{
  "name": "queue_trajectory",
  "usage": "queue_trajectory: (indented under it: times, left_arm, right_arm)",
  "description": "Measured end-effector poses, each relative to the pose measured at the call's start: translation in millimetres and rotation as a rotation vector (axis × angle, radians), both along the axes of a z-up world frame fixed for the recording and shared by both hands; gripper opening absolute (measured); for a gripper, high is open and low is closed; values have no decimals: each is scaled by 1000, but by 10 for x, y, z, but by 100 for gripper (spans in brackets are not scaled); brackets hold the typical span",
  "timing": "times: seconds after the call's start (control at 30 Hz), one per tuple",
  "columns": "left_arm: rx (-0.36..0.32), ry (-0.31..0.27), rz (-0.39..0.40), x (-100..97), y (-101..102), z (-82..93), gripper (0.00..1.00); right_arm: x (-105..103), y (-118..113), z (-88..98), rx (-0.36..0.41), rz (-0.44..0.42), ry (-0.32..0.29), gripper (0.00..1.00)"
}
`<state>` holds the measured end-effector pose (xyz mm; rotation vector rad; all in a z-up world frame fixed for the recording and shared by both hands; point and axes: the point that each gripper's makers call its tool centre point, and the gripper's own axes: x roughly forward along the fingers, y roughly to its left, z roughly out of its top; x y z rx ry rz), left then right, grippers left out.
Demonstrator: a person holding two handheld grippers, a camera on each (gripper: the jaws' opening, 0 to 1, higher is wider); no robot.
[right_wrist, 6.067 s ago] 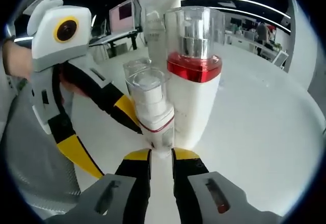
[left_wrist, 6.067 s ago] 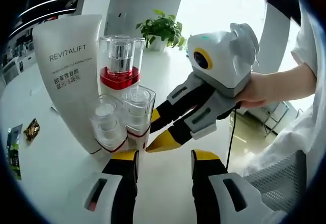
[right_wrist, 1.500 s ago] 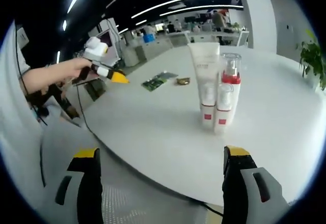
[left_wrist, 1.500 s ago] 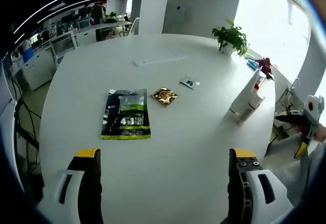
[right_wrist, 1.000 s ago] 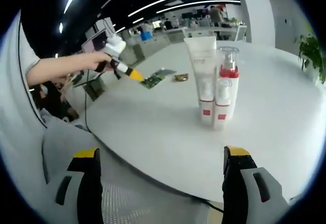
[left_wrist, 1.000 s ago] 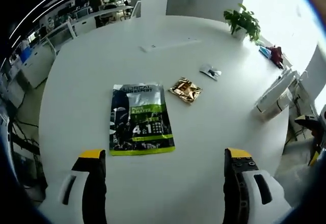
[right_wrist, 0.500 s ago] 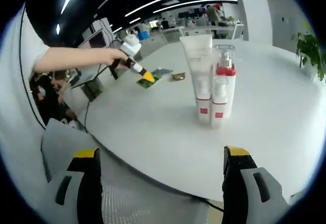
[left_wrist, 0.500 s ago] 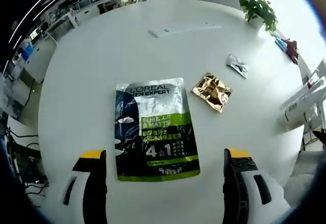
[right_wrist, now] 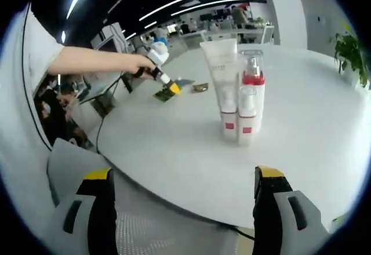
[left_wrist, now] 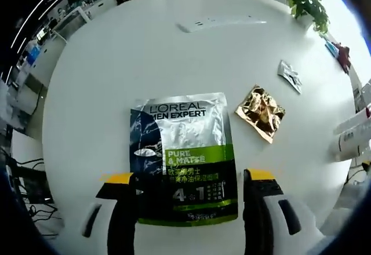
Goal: Arrange the skincare products in the storage area until every visible bottle or jar stands upright without overlapping.
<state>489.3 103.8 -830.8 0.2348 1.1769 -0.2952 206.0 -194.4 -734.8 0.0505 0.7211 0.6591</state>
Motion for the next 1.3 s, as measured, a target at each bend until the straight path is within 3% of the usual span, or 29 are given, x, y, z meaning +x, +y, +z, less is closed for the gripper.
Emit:
queue_trajectory:
  times: [0.17, 0.3, 0.33, 0.4, 0.43, 0.47, 0.5, 0.57, 0.67, 0.8, 0.9, 1.03, 1.07, 1.17, 1.23, 1.3]
  left_arm:
    - [2, 7, -17, -95, -54, 66, 65]
    - [-20, 4, -30, -18, -44, 59, 56]
    - [-46, -28, -17, 47, -74, 88, 48]
    - [-131, -68, -11, 50, -227, 190, 9]
    - [-119, -45, -19, -6, -218, 173, 7]
    - [-69, -75, -3, 53, -139, 110, 5]
    - [-63, -50, -36, -21, -157, 70, 5]
    - [-88, -31, -32, -160, -259, 103, 5]
    - [-77, -88, -20, -24, -115, 200, 5]
    - [-35, -207, -100, 143, -7, 463, 5]
    - [19, -253, -181, 315, 201, 521, 19]
    - [12, -237, -173, 395, 353, 490, 66]
    - [3, -208, -180, 417, 388, 441, 74]
    - [-10, -187, -206, 376, 328, 415, 88]
    - [-20, -147, -218, 438, 394, 330, 97]
    - [-10, -105, -236, 440, 440, 229, 99]
  right_arm:
    - [-2, 7, 1, -1, 3, -1, 99]
    - [2, 5, 4, -2, -1, -2, 99]
    - [6, 4, 7, -1, -4, -3, 99]
    - [6, 7, 10, -2, -4, -3, 99]
    - [4, 11, 11, -2, -3, -3, 99]
    - [2, 14, 11, -3, -1, -3, 99]
    - [-1, 17, 10, -5, 1, -3, 99]
    - [-2, 21, 14, -6, 3, -5, 99]
    - [0, 15, 17, -5, -1, -8, 99]
    - [-2, 12, 14, -7, 0, -8, 99]
    - [-6, 15, 5, -6, 4, -4, 99]
    - [-6, 8, -12, -6, 4, 6, 99]
    - [-6, 6, -18, -7, 5, 8, 99]
    - [-14, 7, -43, -11, 9, 23, 99]
    - [-18, 4, -55, -13, 11, 29, 97]
    - [-19, 1, -66, -15, 11, 36, 97]
